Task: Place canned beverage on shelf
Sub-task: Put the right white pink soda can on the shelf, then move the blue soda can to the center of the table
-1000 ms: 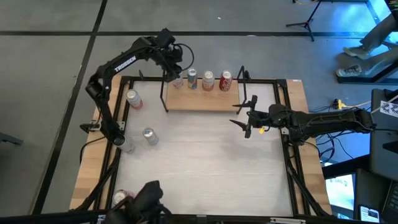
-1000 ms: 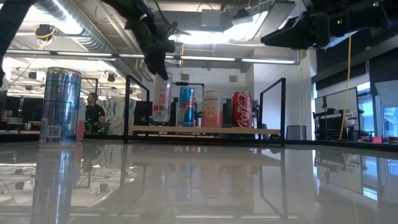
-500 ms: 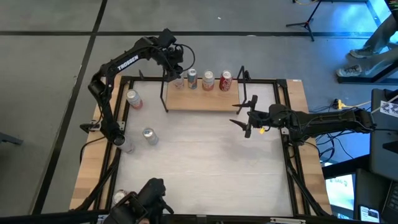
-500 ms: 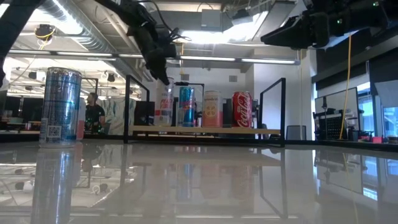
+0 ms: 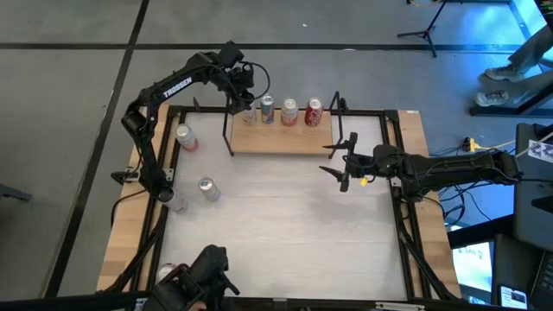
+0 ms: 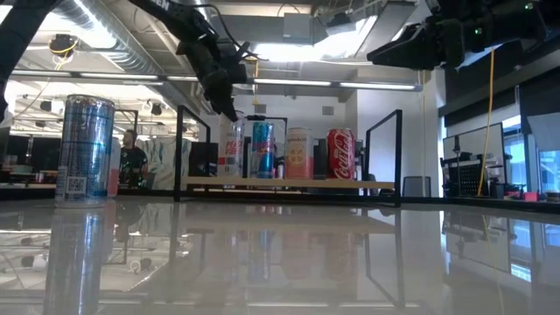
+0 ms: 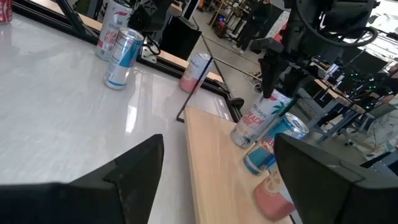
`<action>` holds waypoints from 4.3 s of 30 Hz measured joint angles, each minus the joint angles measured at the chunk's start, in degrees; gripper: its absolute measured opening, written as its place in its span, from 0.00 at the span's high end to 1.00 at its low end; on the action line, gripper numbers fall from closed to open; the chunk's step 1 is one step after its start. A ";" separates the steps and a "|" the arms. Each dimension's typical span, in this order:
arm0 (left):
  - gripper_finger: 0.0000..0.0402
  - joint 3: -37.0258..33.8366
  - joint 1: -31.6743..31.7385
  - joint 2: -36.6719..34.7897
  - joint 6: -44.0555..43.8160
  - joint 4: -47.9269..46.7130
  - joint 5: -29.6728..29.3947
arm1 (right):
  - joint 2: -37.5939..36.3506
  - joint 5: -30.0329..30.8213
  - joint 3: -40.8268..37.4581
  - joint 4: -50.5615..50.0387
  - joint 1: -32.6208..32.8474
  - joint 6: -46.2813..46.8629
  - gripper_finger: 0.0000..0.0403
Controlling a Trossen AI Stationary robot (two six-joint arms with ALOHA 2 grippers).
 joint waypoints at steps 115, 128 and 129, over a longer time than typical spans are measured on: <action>0.21 -33.90 -60.50 -35.95 -73.49 -20.42 -28.70 | -0.02 -6.03 0.02 7.78 0.02 13.57 0.25; 0.21 -34.38 -60.48 -35.95 -71.98 -19.75 -30.98 | -0.02 -6.03 0.02 7.72 0.02 13.53 0.25; 0.21 -34.38 -60.48 -35.95 -71.98 -19.80 -30.97 | -0.02 -6.01 0.02 7.72 0.02 13.53 0.25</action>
